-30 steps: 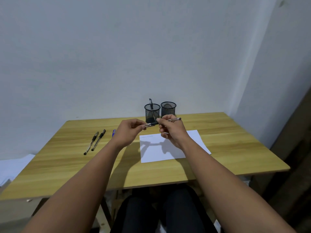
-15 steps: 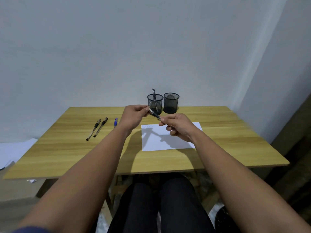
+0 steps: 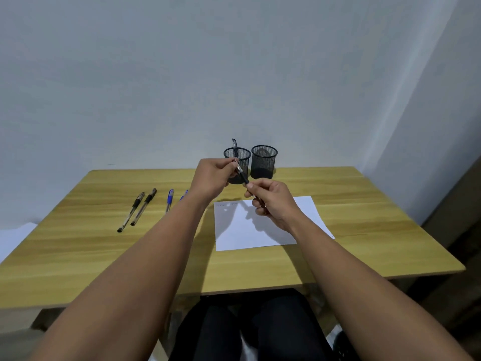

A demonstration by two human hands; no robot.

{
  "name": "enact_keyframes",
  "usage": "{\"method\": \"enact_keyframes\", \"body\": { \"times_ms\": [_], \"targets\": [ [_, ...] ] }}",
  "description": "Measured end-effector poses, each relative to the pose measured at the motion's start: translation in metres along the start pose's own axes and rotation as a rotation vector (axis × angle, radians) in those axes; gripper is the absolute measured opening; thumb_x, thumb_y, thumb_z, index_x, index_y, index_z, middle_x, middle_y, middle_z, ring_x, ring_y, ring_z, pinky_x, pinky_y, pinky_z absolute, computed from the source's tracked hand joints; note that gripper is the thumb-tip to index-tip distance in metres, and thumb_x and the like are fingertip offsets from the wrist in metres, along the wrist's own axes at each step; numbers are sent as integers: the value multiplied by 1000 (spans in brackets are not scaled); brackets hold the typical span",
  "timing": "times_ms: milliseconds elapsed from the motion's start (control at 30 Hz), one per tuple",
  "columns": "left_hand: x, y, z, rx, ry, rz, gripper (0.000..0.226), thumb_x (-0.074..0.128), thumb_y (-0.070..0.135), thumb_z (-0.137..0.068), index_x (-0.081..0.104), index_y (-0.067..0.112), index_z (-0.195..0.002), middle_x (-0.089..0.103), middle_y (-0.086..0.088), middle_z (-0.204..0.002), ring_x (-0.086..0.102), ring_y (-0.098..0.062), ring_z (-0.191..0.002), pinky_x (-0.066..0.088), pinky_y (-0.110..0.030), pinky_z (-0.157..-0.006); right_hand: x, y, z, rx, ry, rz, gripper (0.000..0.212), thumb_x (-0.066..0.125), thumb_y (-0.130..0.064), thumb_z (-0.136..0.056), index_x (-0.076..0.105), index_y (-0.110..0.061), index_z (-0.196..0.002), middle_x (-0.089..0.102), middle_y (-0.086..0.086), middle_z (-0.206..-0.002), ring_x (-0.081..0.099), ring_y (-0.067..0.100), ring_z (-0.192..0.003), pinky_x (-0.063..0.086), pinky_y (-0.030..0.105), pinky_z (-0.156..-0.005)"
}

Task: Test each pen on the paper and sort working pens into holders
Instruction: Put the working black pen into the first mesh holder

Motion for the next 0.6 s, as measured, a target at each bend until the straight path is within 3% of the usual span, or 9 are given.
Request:
{"method": "enact_keyframes", "body": {
  "times_ms": [67, 200, 267, 367, 433, 533, 600],
  "targets": [
    [1, 8, -13, 31, -49, -17, 28, 63, 21, -99, 70, 12, -125, 75, -6, -103, 69, -1, -83, 51, -21, -68, -4, -12, -14, -54, 26, 125, 6, 72, -15, -100, 73, -13, -95, 74, 1, -76, 59, 8, -56, 52, 27, -54],
    [-10, -12, -47, 1, 22, -72, 43, 65, 32, -95, 61, 23, -137, 71, 3, -109, 68, -13, -102, 54, -40, -98, -18, -47, -56, -207, 134, 311, 6, 76, -9, -96, 76, -6, -91, 63, -13, -56, 50, -1, -46, 42, 17, -55],
    [-15, -29, -62, -24, 73, -128, 52, 67, 33, -92, 57, 24, -141, 70, 5, -113, 66, -14, -100, 53, -44, -99, -24, -64, -79, -251, 195, 367, 6, 79, -11, -94, 78, -8, -88, 67, -12, -63, 56, 0, -55, 46, 19, -64],
    [-8, -55, -81, -56, 48, -264, 71, 75, 34, -87, 44, 24, -151, 61, 1, -136, 59, -14, -107, 51, -36, -95, -28, -85, -111, -313, 248, 448, 18, 83, -17, -90, 74, -24, -76, 71, -8, -71, 62, 6, -65, 52, 25, -73],
    [1, -73, -97, -80, 21, -291, 85, 79, 37, -84, 36, 24, -155, 52, -2, -148, 54, -14, -111, 45, -32, -95, -29, -94, -135, -349, 286, 485, 16, 84, -22, -89, 74, -26, -77, 74, -6, -76, 65, 8, -71, 53, 26, -76],
    [13, -95, -121, -105, -10, -323, 105, 85, 46, -75, 26, 24, -159, 42, -4, -157, 50, -23, -133, 43, -35, -105, -27, -100, -162, -373, 333, 515, 9, 82, -24, -90, 76, -21, -86, 73, -7, -80, 67, 9, -76, 51, 17, -73],
    [19, -106, -133, -106, -7, -344, 112, 87, 54, -68, 27, 25, -158, 45, -2, -155, 48, -23, -137, 43, -41, -109, -23, -98, -177, -370, 345, 542, 9, 82, -25, -90, 78, -16, -91, 73, -6, -80, 66, 8, -75, 49, 17, -70]
  ]
}}
Point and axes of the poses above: each hand's wrist, its own z-axis away from the middle knuckle, its own x-axis out of the palm, y = z × x, the point moved 9 cm from there along -z, towards the middle knuckle
